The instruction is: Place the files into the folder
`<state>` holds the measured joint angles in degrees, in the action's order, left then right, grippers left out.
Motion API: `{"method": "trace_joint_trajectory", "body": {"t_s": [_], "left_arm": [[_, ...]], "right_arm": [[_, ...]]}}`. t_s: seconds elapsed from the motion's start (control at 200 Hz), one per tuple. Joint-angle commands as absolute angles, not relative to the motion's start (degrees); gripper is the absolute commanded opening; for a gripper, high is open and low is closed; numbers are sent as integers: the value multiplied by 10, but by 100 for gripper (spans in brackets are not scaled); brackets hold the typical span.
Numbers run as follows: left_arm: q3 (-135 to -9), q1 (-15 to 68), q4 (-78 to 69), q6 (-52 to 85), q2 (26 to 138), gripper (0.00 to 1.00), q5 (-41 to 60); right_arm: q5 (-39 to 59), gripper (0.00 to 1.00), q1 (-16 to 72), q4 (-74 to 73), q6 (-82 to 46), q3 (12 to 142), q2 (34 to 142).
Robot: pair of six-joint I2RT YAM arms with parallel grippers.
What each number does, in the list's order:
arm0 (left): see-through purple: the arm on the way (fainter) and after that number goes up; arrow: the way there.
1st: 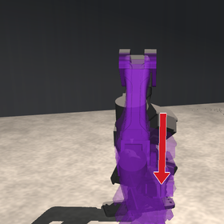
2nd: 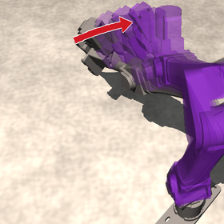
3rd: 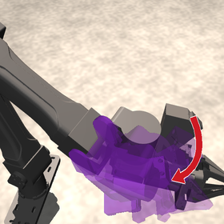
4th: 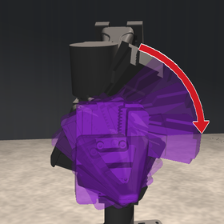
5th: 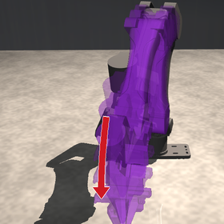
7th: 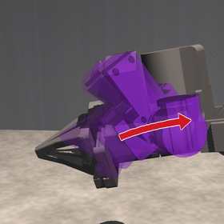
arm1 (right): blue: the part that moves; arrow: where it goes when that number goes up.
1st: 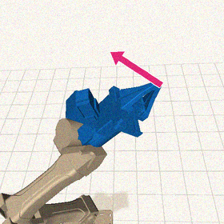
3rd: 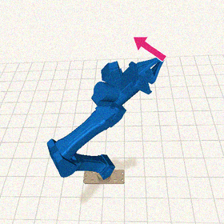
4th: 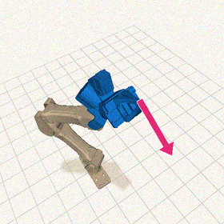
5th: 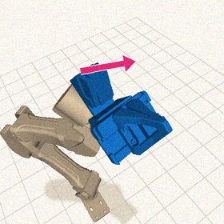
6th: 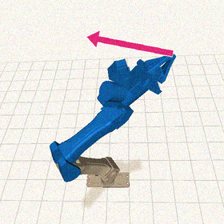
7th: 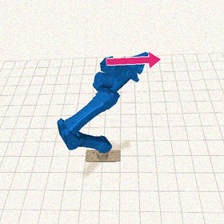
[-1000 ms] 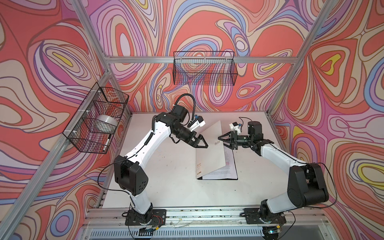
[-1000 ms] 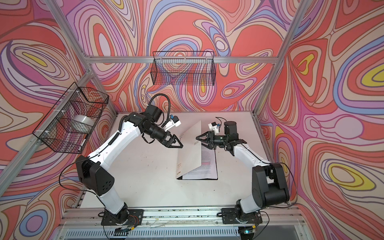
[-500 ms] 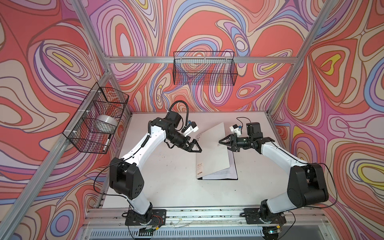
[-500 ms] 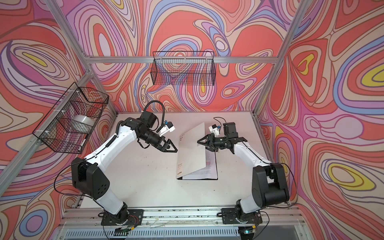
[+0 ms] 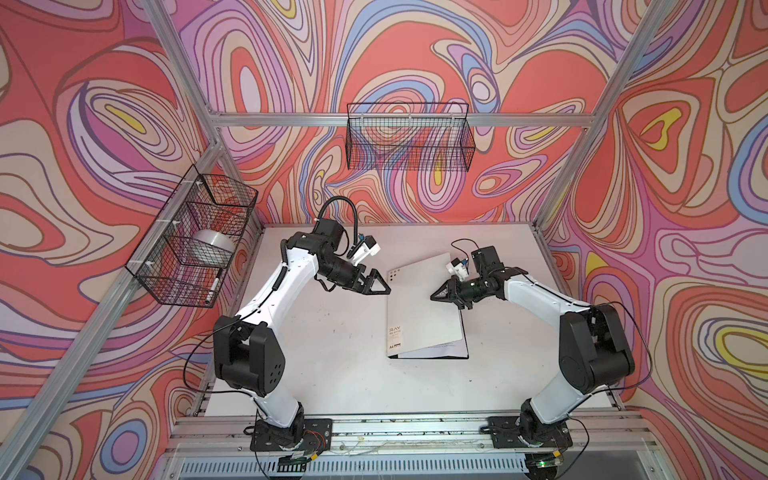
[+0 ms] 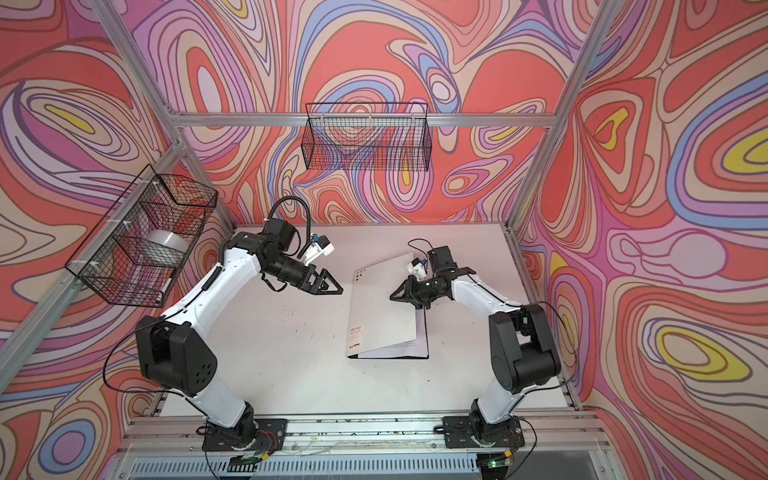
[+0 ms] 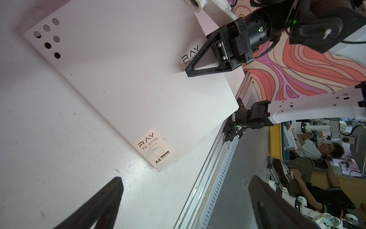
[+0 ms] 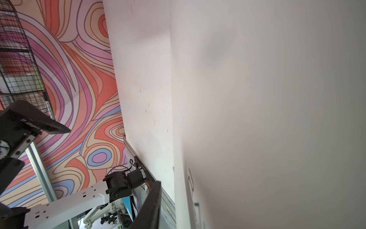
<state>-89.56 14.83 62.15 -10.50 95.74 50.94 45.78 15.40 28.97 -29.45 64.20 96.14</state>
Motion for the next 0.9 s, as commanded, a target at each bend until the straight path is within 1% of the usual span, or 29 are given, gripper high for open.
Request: {"method": "trace_joint_trajectory", "body": {"t_s": [0.0, 0.085, 0.155, 0.285, 0.396, 0.706, 0.896], "left_arm": [[-889, 132, 648, -127, 947, 99, 528], [-887, 121, 650, -130, 948, 99, 536], [-882, 112, 650, -129, 949, 99, 538], [-871, 105, 636, -119, 948, 99, 518], [-864, 104, 620, -106, 949, 99, 504], [-868, 104, 613, -94, 967, 99, 515], [-864, 104, 613, -94, 969, 99, 514]], "right_arm": [[416, 29, 173, 302, -284, 665, 973], [411, 29, 187, 286, -299, 670, 983], [402, 31, 199, 284, -305, 677, 992], [358, 33, 206, 299, -303, 680, 997], [315, 35, 206, 320, -291, 676, 989], [210, 41, 206, 391, -254, 673, 955], [174, 43, 206, 418, -239, 661, 933]]}}
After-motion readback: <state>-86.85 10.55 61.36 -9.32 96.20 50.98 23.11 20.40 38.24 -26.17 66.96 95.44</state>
